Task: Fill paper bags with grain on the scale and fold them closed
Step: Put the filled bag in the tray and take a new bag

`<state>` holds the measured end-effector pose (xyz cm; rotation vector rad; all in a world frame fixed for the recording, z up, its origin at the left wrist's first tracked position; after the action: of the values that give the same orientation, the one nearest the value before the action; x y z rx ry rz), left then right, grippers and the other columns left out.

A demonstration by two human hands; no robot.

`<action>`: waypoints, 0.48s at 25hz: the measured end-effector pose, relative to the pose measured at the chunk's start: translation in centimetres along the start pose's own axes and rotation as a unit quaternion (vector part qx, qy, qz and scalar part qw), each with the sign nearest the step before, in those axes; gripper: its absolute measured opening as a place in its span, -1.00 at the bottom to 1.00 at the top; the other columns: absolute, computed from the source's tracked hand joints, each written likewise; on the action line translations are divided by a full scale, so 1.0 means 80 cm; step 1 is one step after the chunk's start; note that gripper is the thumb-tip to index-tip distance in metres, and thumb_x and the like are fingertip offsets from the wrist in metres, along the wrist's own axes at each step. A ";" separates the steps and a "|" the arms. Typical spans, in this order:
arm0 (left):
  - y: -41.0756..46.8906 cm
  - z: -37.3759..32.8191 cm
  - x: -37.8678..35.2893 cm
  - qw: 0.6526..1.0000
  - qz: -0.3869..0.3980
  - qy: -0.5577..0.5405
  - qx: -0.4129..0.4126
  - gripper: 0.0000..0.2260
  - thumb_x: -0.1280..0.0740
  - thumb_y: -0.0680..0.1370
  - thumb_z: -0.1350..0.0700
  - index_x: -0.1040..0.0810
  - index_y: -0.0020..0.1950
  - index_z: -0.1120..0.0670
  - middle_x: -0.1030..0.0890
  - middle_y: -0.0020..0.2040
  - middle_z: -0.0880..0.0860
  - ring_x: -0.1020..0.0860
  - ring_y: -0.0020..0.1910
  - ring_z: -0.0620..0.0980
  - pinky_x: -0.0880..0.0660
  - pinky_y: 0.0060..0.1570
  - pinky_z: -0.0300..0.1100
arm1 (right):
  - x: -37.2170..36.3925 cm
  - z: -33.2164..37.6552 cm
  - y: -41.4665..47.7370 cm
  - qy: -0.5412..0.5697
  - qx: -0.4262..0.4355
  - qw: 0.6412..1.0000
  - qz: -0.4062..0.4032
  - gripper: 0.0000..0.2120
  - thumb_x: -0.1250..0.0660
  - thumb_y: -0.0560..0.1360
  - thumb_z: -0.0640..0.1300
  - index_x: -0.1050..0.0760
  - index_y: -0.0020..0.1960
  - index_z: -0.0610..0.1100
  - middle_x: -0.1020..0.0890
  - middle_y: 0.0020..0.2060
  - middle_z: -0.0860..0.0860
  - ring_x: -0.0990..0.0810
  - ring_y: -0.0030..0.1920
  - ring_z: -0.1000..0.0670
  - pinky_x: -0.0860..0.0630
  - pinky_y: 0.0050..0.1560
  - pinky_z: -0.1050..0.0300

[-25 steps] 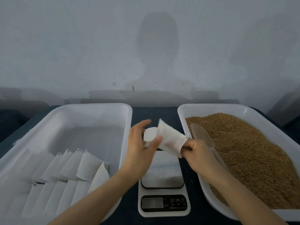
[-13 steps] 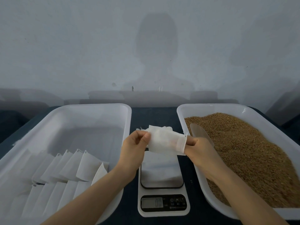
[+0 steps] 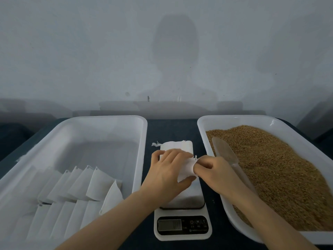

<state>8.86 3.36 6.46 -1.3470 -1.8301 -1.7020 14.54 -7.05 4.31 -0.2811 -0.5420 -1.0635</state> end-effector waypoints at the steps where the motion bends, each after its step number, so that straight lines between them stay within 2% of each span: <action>1: 0.000 0.005 -0.001 1.000 0.007 -0.017 0.018 -0.56 -0.51 0.38 -0.06 -0.54 0.19 0.07 -0.61 0.12 -0.02 -0.56 0.13 0.01 -0.43 0.18 0.07 | -0.001 0.001 -0.001 0.012 0.001 1.000 -0.001 -0.81 -0.29 0.48 -0.11 -0.59 -0.26 -0.13 -0.55 -0.46 0.02 -0.47 -0.46 0.04 -0.35 -0.37 0.24; 2: -0.001 0.009 -0.004 0.998 0.023 -0.046 0.040 -0.57 -0.50 0.40 -0.04 -0.53 0.19 0.08 -0.60 0.13 -0.02 -0.57 0.11 -0.01 -0.44 0.19 0.01 | -0.001 0.002 -0.001 0.026 0.004 1.000 -0.002 -0.79 -0.29 0.49 -0.08 -0.61 -0.25 -0.12 -0.59 -0.40 -0.07 -0.53 -0.37 -0.07 -0.40 -0.32 0.19; 3: -0.002 0.015 -0.008 0.993 0.043 -0.084 0.070 -0.57 -0.49 0.42 -0.03 -0.51 0.22 0.07 -0.58 0.14 -0.04 -0.55 0.09 -0.05 -0.44 0.19 -0.11 | 0.001 0.003 -0.001 0.038 0.008 0.999 -0.006 -0.78 -0.28 0.50 -0.05 -0.64 -0.24 -0.05 -0.63 -0.35 -0.06 -0.57 -0.30 -0.06 -0.44 -0.30 0.24; 5: -0.005 0.031 -0.019 0.974 0.076 -0.156 0.145 -0.57 -0.45 0.45 -0.02 -0.45 0.27 0.03 -0.53 0.12 -0.11 -0.50 0.05 -0.15 -0.41 0.06 -0.46 | 0.013 0.002 0.000 0.057 0.008 0.998 -0.037 -0.81 -0.28 0.51 -0.02 -0.65 -0.19 0.09 -0.66 -0.28 0.19 -0.61 -0.22 0.15 -0.46 -0.30 0.43; 6: -0.006 0.039 -0.024 0.964 0.087 -0.176 0.180 -0.58 -0.43 0.47 -0.03 -0.44 0.28 0.01 -0.50 0.08 -0.15 -0.49 0.04 -0.17 -0.38 -0.05 -0.56 | 0.022 -0.002 0.000 0.077 -0.003 0.995 -0.058 -0.83 -0.29 0.52 -0.03 -0.65 -0.14 0.09 -0.65 -0.24 0.25 -0.61 -0.21 0.20 -0.48 -0.27 0.44; 7: -0.007 0.045 -0.028 0.956 0.097 -0.183 0.205 -0.61 -0.41 0.48 -0.03 -0.44 0.26 0.00 -0.48 0.04 -0.16 -0.49 0.02 -0.17 -0.37 -0.12 -0.58 | 0.029 -0.008 0.002 0.107 -0.019 0.992 -0.068 -0.83 -0.29 0.53 -0.05 -0.66 -0.10 0.05 -0.67 -0.21 0.21 -0.64 -0.21 0.17 -0.54 -0.24 0.37; 9: -0.009 0.051 -0.033 0.948 0.112 -0.187 0.232 -0.65 -0.40 0.49 -0.04 -0.42 0.23 -0.04 -0.48 0.02 -0.16 -0.51 -0.02 -0.15 -0.41 -0.19 -0.53 | 0.020 -0.015 0.003 0.153 -0.056 0.986 -0.034 -0.84 -0.29 0.54 -0.10 -0.66 -0.04 -0.05 -0.70 -0.17 0.05 -0.68 -0.22 0.04 -0.62 -0.13 0.17; 10: -0.009 0.050 -0.032 0.947 0.114 -0.190 0.235 -0.62 -0.41 0.48 -0.05 -0.39 0.25 -0.07 -0.49 0.07 -0.15 -0.51 0.02 -0.15 -0.44 -0.14 -0.50 | 0.013 -0.014 0.003 0.148 -0.060 0.987 -0.017 -0.85 -0.30 0.54 -0.12 -0.65 -0.01 -0.06 -0.70 -0.18 0.03 -0.69 -0.23 0.02 -0.62 -0.13 0.18; 12: -0.005 0.043 -0.020 0.964 0.077 -0.158 0.200 -0.43 -0.48 0.42 -0.07 -0.34 0.35 -0.05 -0.46 0.24 -0.10 -0.46 0.20 -0.12 -0.47 0.13 -0.31 | 0.007 -0.012 0.004 0.131 -0.058 0.990 -0.014 -0.84 -0.34 0.52 -0.14 -0.64 0.06 -0.08 -0.70 -0.16 0.05 -0.69 -0.23 0.06 -0.58 -0.22 0.32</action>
<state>10.58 5.82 4.14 -1.5920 -2.0325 -1.0085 15.26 -7.77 3.81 -0.2320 -0.2495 -1.1415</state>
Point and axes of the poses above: each hand's wrist, its own y-axis towards the middle knuckle, its own x-axis out of the back of the hand, z = x × y, the point moved 9 cm from there along y, towards the middle knuckle
